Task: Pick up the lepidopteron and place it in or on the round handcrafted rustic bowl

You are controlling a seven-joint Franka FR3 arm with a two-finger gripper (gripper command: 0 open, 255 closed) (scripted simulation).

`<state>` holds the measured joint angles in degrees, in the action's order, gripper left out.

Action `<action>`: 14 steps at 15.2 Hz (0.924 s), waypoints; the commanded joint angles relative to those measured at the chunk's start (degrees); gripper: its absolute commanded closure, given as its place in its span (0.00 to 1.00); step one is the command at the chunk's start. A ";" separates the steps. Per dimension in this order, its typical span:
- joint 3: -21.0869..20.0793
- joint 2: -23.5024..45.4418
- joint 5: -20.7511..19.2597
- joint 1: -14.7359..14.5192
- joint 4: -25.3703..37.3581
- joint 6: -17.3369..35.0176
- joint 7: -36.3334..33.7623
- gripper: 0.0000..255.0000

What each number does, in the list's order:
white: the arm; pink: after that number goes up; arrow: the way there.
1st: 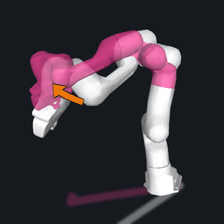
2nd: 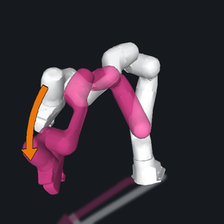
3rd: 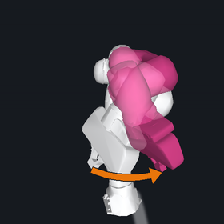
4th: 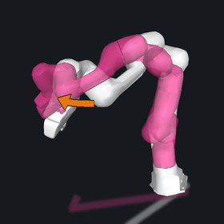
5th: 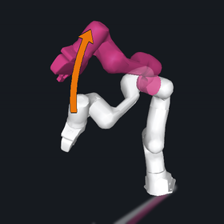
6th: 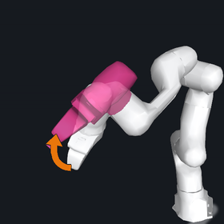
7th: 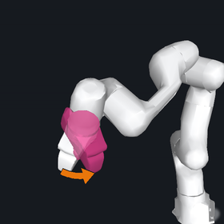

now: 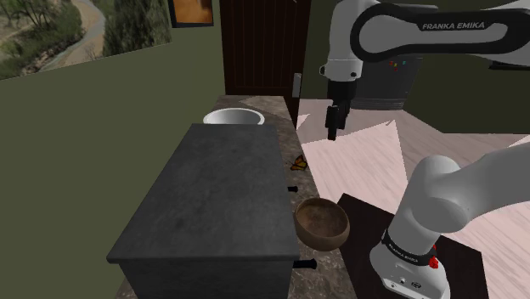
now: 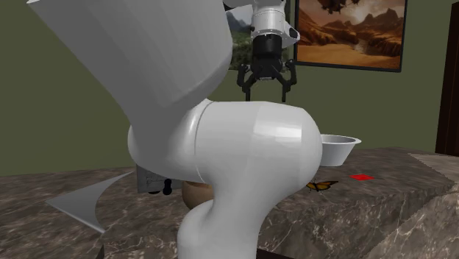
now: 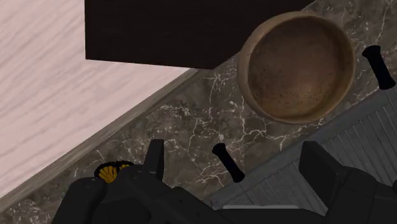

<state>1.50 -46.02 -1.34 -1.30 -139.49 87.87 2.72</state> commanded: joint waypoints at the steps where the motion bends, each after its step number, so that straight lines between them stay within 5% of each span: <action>1: 0.00 0.00 0.00 0.00 0.00 0.00 0.00 0.00; 14: 4.38 24.99 5.52 7.75 0.95 21.52 -15.19 0.00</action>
<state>5.52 -22.99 3.58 5.99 -138.98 107.94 -11.27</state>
